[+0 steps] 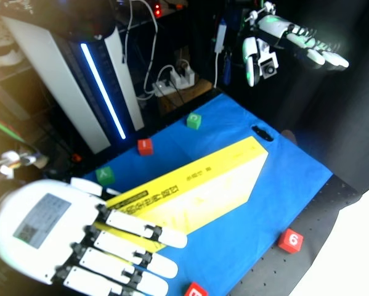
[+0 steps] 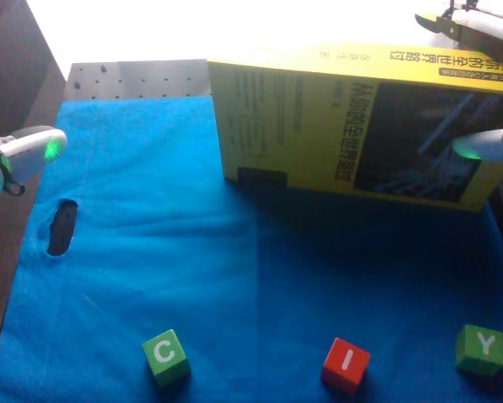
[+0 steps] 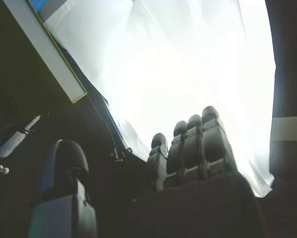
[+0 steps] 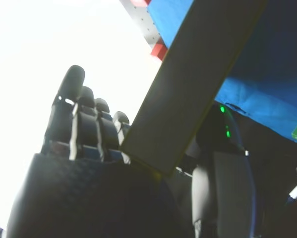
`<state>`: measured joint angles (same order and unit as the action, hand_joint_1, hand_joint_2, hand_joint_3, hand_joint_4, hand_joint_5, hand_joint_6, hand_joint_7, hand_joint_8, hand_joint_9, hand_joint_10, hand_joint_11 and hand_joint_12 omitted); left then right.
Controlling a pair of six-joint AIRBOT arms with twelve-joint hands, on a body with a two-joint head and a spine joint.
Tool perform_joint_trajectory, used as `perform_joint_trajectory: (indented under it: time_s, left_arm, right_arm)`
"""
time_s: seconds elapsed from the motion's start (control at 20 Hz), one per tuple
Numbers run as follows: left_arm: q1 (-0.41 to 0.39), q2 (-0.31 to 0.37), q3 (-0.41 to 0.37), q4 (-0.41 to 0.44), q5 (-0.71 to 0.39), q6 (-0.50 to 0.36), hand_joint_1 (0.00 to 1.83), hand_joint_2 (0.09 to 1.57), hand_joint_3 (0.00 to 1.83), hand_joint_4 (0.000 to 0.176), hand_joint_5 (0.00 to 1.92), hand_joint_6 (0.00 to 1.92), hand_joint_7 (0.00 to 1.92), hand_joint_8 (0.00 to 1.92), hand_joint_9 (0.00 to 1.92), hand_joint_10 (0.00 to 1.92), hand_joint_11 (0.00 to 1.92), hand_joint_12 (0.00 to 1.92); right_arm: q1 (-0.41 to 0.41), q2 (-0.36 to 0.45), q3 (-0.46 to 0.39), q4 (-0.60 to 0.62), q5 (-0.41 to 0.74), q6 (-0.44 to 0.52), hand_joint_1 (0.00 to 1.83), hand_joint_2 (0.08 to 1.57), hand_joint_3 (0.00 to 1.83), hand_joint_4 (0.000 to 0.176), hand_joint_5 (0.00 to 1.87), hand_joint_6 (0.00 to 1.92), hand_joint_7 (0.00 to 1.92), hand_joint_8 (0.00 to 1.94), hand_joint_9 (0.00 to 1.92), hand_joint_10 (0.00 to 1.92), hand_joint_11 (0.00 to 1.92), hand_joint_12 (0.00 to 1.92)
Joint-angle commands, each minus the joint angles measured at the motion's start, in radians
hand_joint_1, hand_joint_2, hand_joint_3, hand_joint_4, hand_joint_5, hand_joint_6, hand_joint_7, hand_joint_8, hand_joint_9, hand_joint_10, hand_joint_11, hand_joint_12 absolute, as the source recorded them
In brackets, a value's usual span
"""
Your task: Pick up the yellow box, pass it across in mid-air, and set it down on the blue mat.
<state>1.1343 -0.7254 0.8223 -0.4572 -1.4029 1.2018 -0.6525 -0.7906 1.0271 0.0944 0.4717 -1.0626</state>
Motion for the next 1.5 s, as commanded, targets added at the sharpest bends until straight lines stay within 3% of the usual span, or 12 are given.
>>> perform_joint_trajectory:
  time_s: [0.0,0.25,0.45,0.6,0.65,0.85,0.95,1.1,1.15,1.25,1.35,1.45]
  left_arm:
    - [-0.003,0.006,-0.001,0.009,-0.133,-0.002,0.58,1.12,0.01,0.143,0.00,0.00,0.00,0.00,0.00,0.00,0.00,0.00]
    - [0.007,0.006,-0.003,0.004,-0.144,-0.003,0.60,1.13,0.01,0.167,0.00,0.00,0.00,0.00,0.00,0.00,0.00,0.00]
    - [0.014,0.006,-0.004,-0.001,-0.149,-0.003,0.60,1.15,0.01,0.131,0.00,0.00,0.00,0.00,0.00,0.00,0.00,0.00]
    - [0.016,0.006,-0.004,-0.002,-0.151,-0.003,0.57,1.14,0.01,0.126,0.00,0.00,0.00,0.00,0.00,0.00,0.00,0.00]
    - [0.017,0.006,-0.004,-0.003,-0.151,-0.003,0.59,1.15,0.01,0.136,0.00,0.00,0.00,0.00,0.00,0.00,0.00,0.00]
    - [0.019,0.005,-0.005,-0.004,-0.154,-0.003,0.58,1.14,0.00,0.132,0.00,0.00,0.00,0.00,0.00,0.00,0.00,0.00]
    - [0.021,0.006,-0.006,-0.004,-0.157,-0.003,0.60,1.14,0.00,0.130,0.00,0.00,0.00,0.00,0.00,0.00,0.00,0.00]
    - [0.028,0.011,-0.011,-0.004,-0.175,-0.003,0.58,1.14,0.00,0.129,0.00,0.00,0.00,0.00,0.00,0.00,0.00,0.00]
    - [0.030,0.013,-0.013,-0.004,-0.181,-0.003,0.57,1.14,0.00,0.130,0.00,0.00,0.00,0.00,0.00,0.00,0.00,0.00]
    - [0.039,0.018,-0.019,-0.004,-0.204,-0.003,0.56,1.13,0.00,0.138,0.00,0.00,0.00,0.00,0.00,0.00,0.00,0.00]
    - [0.051,0.027,-0.027,-0.004,-0.243,-0.003,0.51,1.12,0.00,0.145,0.00,0.00,0.00,0.00,0.00,0.00,0.00,0.00]
    - [0.062,0.034,-0.034,-0.003,-0.284,-0.003,0.49,1.15,0.01,0.143,0.00,0.00,0.00,0.00,0.00,0.00,0.00,0.00]
  right_arm:
    - [0.001,-0.006,0.003,-0.018,0.036,-0.015,0.60,1.06,0.00,0.124,0.00,0.00,0.00,0.00,0.00,0.00,0.00,0.01]
    - [0.009,0.013,0.004,-0.018,0.054,-0.019,0.55,1.08,0.00,0.119,0.00,0.00,0.00,0.00,0.00,0.00,0.00,0.00]
    - [0.010,0.032,-0.008,-0.017,0.111,-0.019,0.50,1.05,0.00,0.120,0.00,0.00,0.00,0.00,0.00,0.00,0.03,0.01]
    - [0.010,0.051,-0.023,-0.017,0.156,-0.019,0.51,1.08,0.00,0.100,0.00,0.00,0.00,0.00,0.03,0.01,0.00,0.86]
    - [0.010,0.056,-0.027,-0.017,0.170,-0.019,0.56,1.09,0.00,0.135,0.00,0.00,0.00,0.00,0.00,0.00,0.00,0.90]
    - [0.014,0.065,-0.032,-0.017,0.206,-0.019,0.58,1.09,0.00,0.173,0.00,0.00,0.00,0.00,0.00,0.00,0.00,0.30]
    - [0.015,0.078,-0.049,-0.017,0.241,-0.019,0.55,1.07,0.00,0.132,0.00,0.00,0.00,0.00,0.00,0.00,0.00,0.26]
    - [0.014,0.123,-0.104,-0.037,0.332,-0.020,0.51,1.03,0.00,0.151,0.00,0.00,0.00,0.00,0.00,0.00,0.00,0.92]
    - [0.014,0.137,-0.119,-0.046,0.353,-0.020,0.51,1.04,0.00,0.130,0.00,0.00,0.00,0.00,0.00,0.00,0.00,0.98]
    - [0.012,0.169,-0.151,-0.065,0.401,-0.020,0.52,1.06,0.00,0.105,0.00,0.00,0.00,0.00,0.02,0.01,0.00,0.56]
    - [-0.020,0.198,-0.184,-0.070,0.485,-0.020,0.44,1.10,0.01,0.058,0.00,0.00,0.00,0.00,0.06,0.02,0.00,0.96]
    - [-0.065,0.225,-0.209,-0.068,0.577,-0.020,0.44,1.17,0.01,0.042,0.00,0.00,0.00,0.00,0.06,0.02,0.00,0.78]
